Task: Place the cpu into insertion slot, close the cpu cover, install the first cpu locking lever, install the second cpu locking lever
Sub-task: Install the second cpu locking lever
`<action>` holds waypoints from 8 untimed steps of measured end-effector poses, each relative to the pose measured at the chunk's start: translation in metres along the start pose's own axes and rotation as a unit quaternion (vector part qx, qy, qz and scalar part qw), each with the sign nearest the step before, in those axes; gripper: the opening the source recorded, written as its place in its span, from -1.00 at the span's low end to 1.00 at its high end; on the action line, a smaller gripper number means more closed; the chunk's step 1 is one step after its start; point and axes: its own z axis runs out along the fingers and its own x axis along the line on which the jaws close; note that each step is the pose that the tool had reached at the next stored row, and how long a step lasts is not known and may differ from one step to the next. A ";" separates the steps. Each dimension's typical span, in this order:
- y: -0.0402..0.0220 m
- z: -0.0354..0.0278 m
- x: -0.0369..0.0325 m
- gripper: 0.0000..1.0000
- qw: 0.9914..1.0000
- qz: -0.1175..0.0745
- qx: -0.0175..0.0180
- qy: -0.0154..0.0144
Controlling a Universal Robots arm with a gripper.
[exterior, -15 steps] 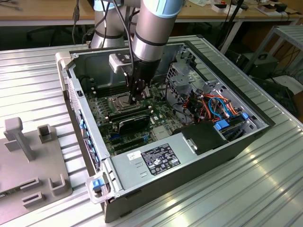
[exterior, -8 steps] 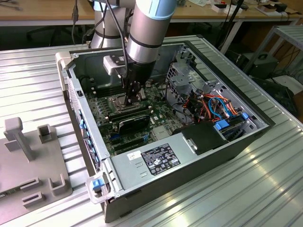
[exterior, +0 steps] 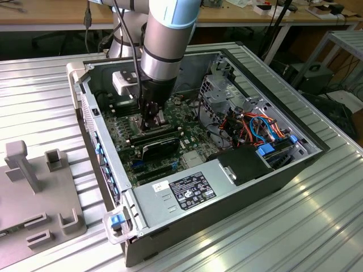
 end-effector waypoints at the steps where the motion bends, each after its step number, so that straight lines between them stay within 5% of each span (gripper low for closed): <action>1: 0.0006 0.0005 0.0000 -0.80 1.000 0.000 0.000 0.000; 8: 0.0065 0.0086 -0.0002 -0.80 1.000 0.000 0.000 0.000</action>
